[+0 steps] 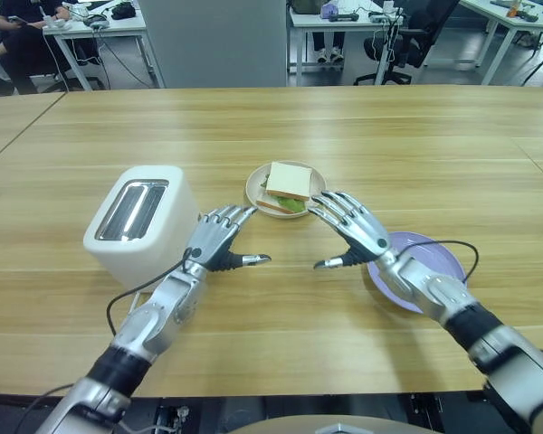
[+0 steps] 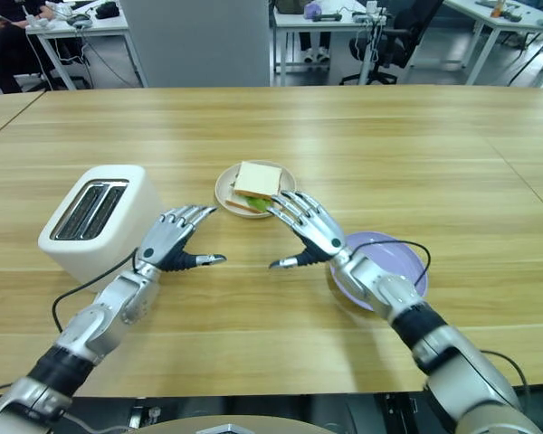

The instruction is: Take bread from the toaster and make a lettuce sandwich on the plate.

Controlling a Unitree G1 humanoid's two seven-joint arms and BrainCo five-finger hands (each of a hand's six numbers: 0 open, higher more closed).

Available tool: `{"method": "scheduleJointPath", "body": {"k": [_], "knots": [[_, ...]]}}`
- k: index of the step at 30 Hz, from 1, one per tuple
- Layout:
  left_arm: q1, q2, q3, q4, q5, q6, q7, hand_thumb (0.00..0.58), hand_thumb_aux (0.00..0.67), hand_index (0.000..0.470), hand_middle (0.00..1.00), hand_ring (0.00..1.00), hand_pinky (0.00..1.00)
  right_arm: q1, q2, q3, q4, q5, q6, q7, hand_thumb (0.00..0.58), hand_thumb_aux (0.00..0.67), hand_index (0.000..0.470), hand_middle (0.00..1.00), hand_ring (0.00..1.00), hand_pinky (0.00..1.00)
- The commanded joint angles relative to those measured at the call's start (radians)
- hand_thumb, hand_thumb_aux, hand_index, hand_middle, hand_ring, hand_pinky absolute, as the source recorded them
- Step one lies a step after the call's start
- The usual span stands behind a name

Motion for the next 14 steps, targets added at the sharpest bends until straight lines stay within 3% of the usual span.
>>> {"method": "scheduleJointPath", "body": {"k": [1, 7, 14], "knots": [[0.089, -0.017, 0.056, -0.123, 0.007, -0.067, 0.069, 0.000, 0.000, 0.000, 0.00, 0.00, 0.00, 0.096, -0.033, -0.076, -0.139, 0.002, -0.039, -0.056, 0.000, 0.000, 0.000, 0.00, 0.00, 0.00], [0.228, -0.066, 0.098, -0.181, 0.041, -0.196, 0.198, 0.000, 0.000, 0.000, 0.00, 0.00, 0.00, 0.227, -0.031, -0.163, -0.252, -0.043, -0.078, -0.168, 0.000, 0.000, 0.000, 0.00, 0.00, 0.00], [0.157, -0.088, 0.087, -0.037, 0.042, -0.297, 0.231, 0.000, 0.000, 0.000, 0.00, 0.00, 0.00, 0.206, 0.023, -0.175, -0.157, -0.042, -0.106, -0.195, 0.000, 0.000, 0.000, 0.00, 0.00, 0.00]]}}
